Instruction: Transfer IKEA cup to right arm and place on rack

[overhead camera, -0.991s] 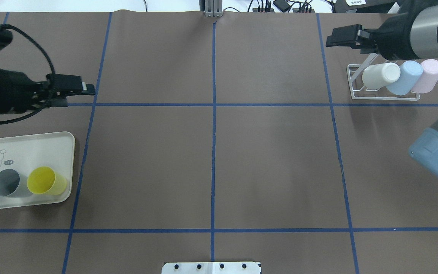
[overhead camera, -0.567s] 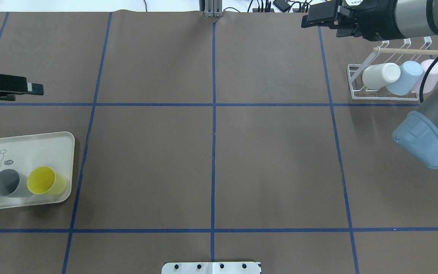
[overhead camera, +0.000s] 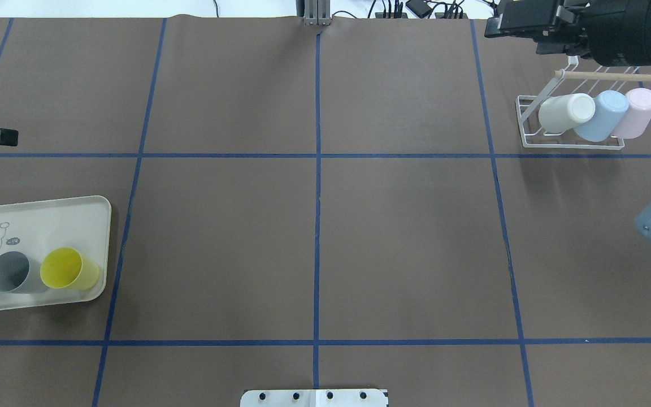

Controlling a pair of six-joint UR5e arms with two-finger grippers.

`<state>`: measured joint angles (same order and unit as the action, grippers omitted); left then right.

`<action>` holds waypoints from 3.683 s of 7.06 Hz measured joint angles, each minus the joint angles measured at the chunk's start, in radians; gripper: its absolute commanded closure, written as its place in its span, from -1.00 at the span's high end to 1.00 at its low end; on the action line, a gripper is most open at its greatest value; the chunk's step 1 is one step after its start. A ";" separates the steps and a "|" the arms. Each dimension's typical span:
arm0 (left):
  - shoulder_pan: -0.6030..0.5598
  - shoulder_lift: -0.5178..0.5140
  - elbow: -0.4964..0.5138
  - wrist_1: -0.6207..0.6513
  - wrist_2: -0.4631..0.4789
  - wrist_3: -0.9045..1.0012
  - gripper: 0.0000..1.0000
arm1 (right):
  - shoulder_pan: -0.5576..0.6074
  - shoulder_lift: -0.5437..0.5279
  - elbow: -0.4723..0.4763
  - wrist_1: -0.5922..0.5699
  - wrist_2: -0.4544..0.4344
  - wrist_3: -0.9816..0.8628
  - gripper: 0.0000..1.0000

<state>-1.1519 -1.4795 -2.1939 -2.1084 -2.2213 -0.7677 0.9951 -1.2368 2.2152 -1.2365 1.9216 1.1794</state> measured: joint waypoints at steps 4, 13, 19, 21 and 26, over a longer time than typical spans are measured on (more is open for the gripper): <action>-0.119 0.003 -0.001 0.104 -0.085 0.181 1.00 | 0.003 0.016 0.001 0.002 0.020 0.049 1.00; -0.160 0.182 0.038 0.232 -0.076 0.460 1.00 | -0.149 0.101 -0.111 0.004 0.028 0.119 1.00; -0.052 0.231 0.228 0.224 -0.040 0.595 1.00 | -0.219 0.263 -0.243 0.005 0.014 0.236 1.00; 0.000 0.238 0.270 0.222 -0.046 0.597 1.00 | -0.225 0.288 -0.256 0.005 0.013 0.236 1.00; 0.066 0.248 0.315 0.222 -0.063 0.603 0.93 | -0.236 0.303 -0.259 0.006 0.011 0.236 1.00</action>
<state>-1.0857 -1.2313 -1.8793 -1.8868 -2.2842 -0.1642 0.7594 -0.9335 1.9560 -1.2309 1.9328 1.4159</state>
